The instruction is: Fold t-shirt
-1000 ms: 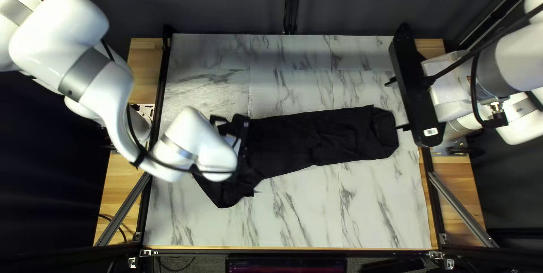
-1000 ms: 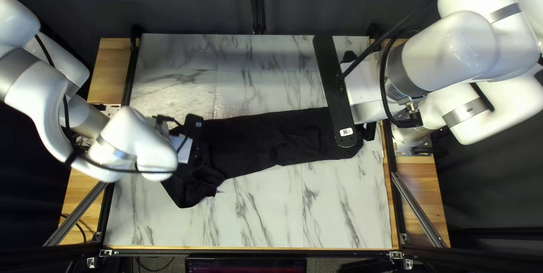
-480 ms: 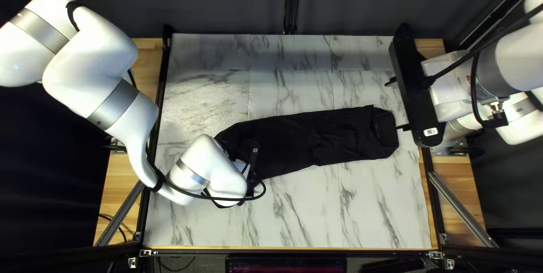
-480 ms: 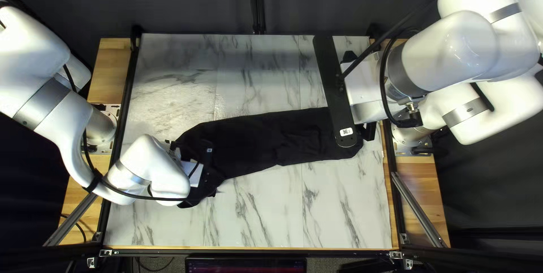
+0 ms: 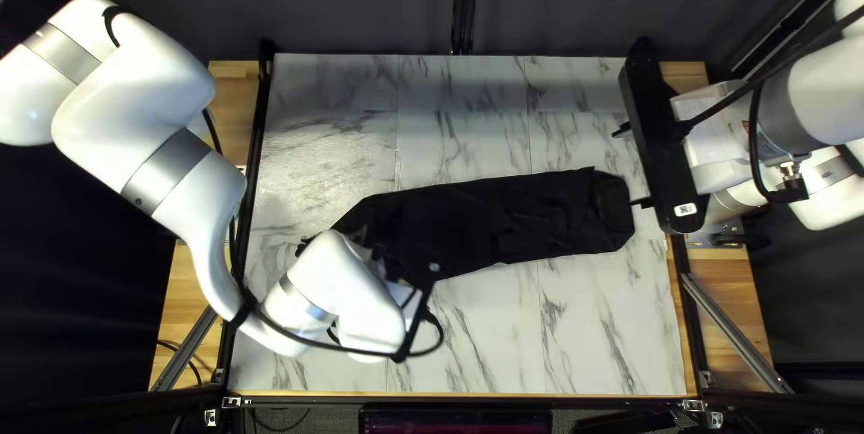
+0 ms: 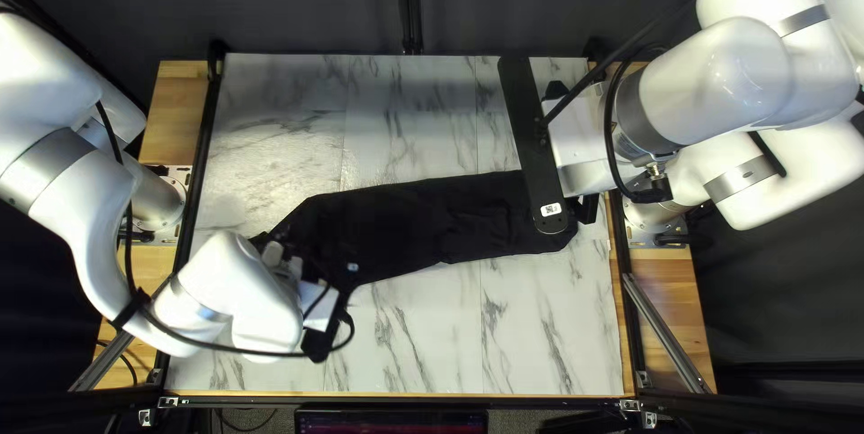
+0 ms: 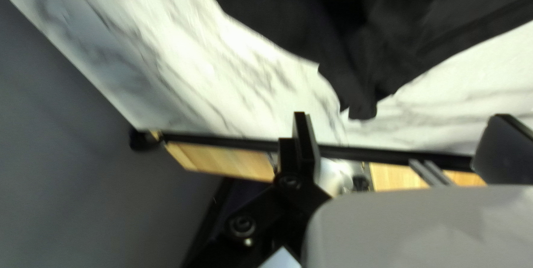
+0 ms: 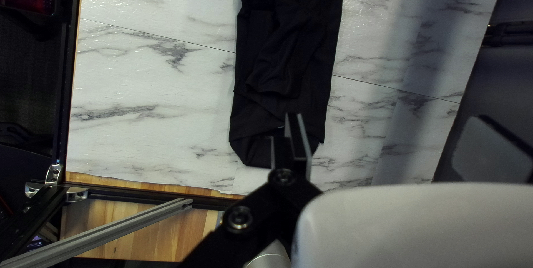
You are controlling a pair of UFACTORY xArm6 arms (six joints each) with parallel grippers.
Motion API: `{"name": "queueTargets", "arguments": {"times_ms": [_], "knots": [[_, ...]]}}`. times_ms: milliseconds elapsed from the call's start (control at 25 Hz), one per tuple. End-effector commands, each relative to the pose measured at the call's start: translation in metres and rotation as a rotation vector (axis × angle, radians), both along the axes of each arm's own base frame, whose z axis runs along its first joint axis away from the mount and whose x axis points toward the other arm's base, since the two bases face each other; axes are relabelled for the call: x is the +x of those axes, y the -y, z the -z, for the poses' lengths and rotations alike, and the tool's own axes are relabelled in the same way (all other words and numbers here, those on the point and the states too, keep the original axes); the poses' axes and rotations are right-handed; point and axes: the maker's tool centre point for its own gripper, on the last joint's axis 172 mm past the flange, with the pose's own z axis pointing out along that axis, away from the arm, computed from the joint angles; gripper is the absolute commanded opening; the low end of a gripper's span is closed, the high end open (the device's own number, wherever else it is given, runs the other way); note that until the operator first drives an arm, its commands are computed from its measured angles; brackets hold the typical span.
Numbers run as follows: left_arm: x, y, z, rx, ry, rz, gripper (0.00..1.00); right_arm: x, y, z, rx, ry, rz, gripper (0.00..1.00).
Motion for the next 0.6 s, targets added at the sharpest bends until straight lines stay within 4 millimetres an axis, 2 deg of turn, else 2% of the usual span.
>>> {"name": "queueTargets", "arguments": {"times_ms": [40, 120, 240, 400, 600], "knots": [[0.063, 0.002, 0.039, -0.089, 0.033, 0.134, 1.00, 0.000, 0.000, 0.000, 0.000, 0.000, 0.000, 1.00], [0.077, -0.004, 0.057, -0.134, 0.035, 0.187, 1.00, 0.000, 0.000, 0.000, 0.000, 0.000, 0.000, 1.00], [0.083, -0.011, 0.074, -0.213, 0.046, 0.262, 1.00, 0.000, 0.000, 0.000, 0.000, 0.000, 0.000, 1.00], [0.077, -0.014, 0.083, -0.302, 0.049, 0.324, 1.00, 0.000, 0.000, 0.000, 0.000, 0.000, 0.000, 1.00], [0.061, -0.012, 0.092, -0.379, 0.038, 0.356, 1.00, 0.000, 0.000, 0.000, 0.000, 0.000, 0.000, 1.00]]}}
